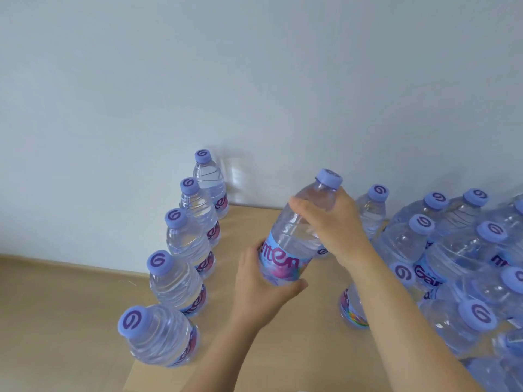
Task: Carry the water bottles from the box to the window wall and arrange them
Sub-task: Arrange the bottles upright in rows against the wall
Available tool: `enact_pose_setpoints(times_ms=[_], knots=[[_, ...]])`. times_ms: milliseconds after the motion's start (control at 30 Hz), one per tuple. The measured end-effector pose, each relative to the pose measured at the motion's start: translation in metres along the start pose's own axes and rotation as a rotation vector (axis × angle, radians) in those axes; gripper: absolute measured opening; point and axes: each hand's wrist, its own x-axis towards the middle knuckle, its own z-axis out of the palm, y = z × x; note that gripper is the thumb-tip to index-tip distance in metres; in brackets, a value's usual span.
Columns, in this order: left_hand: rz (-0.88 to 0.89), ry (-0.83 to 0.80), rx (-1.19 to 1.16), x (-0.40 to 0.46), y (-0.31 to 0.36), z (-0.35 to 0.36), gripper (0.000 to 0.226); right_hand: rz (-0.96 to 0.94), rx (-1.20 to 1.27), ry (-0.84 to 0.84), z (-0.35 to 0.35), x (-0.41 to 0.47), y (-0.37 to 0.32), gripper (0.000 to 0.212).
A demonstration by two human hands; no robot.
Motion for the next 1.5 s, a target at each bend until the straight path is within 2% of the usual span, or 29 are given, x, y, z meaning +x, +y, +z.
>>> enact_pose_setpoints(times_ms=[67, 100, 133, 167, 233, 333, 367, 433, 533, 633, 733, 800, 933, 1033, 1200, 1300, 1433, 1500], knots=[[-0.006, -0.316, -0.142, 0.001, 0.005, -0.010, 0.070, -0.070, 0.116, -0.246, -0.009, 0.003, -0.006, 0.017], [-0.001, -0.420, -0.154, 0.001, 0.009, -0.012, 0.064, -0.082, 0.173, -0.322, -0.011, 0.005, -0.009, 0.025], [0.007, -0.438, -0.152, 0.001, 0.011, -0.011, 0.056, -0.073, 0.208, -0.347, -0.011, 0.006, -0.011, 0.034], [0.014, -0.380, -0.155, 0.000, 0.012, -0.008, 0.051, -0.052, 0.217, -0.330, -0.009, 0.007, -0.012, 0.041], [0.012, -0.141, -0.150, -0.002, 0.014, 0.004, 0.048, 0.014, 0.130, -0.211, -0.001, 0.009, -0.011, 0.045], [-0.015, 0.185, -0.078, -0.007, 0.014, 0.016, 0.055, 0.015, -0.231, -0.033, 0.009, 0.005, -0.003, 0.045], [0.000, 0.205, -0.062, -0.007, 0.012, 0.014, 0.057, -0.021, -0.241, -0.023, 0.011, 0.003, 0.000, 0.042], [0.022, 0.124, -0.058, -0.005, 0.010, 0.003, 0.063, -0.049, -0.159, -0.047, 0.009, 0.003, -0.003, 0.042], [-0.019, -0.050, -0.127, 0.007, 0.008, -0.012, 0.075, 0.019, -0.075, -0.124, 0.007, 0.017, -0.005, 0.060], [-0.067, -0.014, -0.120, 0.018, 0.006, -0.015, 0.072, 0.097, -0.095, -0.193, 0.016, 0.029, 0.000, 0.071], [-0.152, -0.027, -0.128, 0.030, -0.004, -0.010, 0.066, 0.149, -0.152, -0.217, 0.024, 0.043, 0.011, 0.063], [-0.213, 0.027, -0.132, 0.037, -0.011, -0.006, 0.061, 0.164, -0.140, -0.203, 0.031, 0.050, 0.021, 0.055], [-0.380, 0.238, -0.121, 0.054, -0.029, -0.001, 0.043, 0.133, -0.163, -0.047, 0.054, 0.064, 0.044, 0.044], [-0.485, 0.241, -0.127, 0.063, -0.044, 0.005, 0.060, 0.116, -0.197, -0.086, 0.069, 0.079, 0.057, 0.047], [-0.551, 0.273, -0.246, 0.090, -0.047, 0.003, 0.037, 0.083, -0.214, -0.130, 0.087, 0.106, 0.075, 0.041], [-0.602, 0.322, -0.268, 0.104, -0.047, 0.005, 0.038, 0.056, -0.225, -0.115, 0.099, 0.119, 0.085, 0.042], [-0.591, 0.370, -0.357, 0.122, -0.047, 0.006, 0.033, 0.001, -0.286, -0.109, 0.113, 0.127, 0.096, 0.054], [-0.589, 0.394, -0.392, 0.131, -0.048, 0.004, 0.048, -0.034, -0.296, -0.112, 0.118, 0.131, 0.098, 0.056]])
